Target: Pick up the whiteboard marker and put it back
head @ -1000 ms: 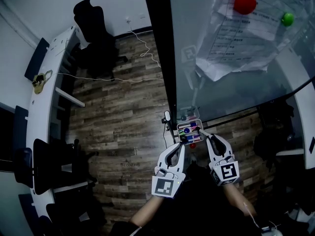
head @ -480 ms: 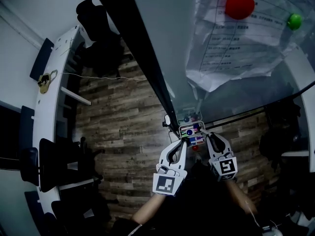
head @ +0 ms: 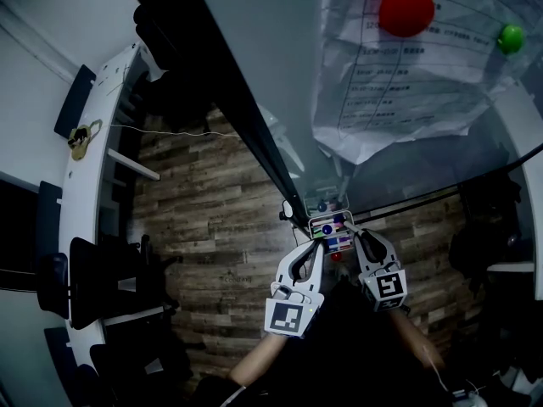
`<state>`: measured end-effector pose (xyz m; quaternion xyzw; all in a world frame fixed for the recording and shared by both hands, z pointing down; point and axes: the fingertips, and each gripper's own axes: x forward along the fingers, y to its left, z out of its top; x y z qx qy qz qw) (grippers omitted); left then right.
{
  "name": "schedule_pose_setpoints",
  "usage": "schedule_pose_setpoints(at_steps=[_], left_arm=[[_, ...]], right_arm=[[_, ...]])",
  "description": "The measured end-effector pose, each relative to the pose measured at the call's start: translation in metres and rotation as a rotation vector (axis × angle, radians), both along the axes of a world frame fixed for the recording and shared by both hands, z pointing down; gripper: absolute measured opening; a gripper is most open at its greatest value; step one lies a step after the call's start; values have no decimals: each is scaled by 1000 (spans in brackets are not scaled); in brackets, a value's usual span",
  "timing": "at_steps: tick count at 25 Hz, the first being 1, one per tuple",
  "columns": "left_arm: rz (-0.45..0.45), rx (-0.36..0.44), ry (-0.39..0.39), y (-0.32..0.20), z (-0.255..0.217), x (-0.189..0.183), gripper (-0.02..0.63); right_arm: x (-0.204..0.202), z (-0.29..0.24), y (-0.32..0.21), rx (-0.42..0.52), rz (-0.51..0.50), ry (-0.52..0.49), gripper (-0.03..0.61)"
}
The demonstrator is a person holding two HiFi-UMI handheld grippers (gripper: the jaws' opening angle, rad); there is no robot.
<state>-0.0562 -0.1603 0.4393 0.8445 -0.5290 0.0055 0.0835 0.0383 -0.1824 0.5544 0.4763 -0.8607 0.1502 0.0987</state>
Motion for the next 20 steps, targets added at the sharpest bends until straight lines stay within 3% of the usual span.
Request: schedule_pose_setpoints(at_steps=[20], left_arm=[[-18,-14,7,0,3,-1,2]], right_arm=[[-2,2,-3,25,-24,11,89]])
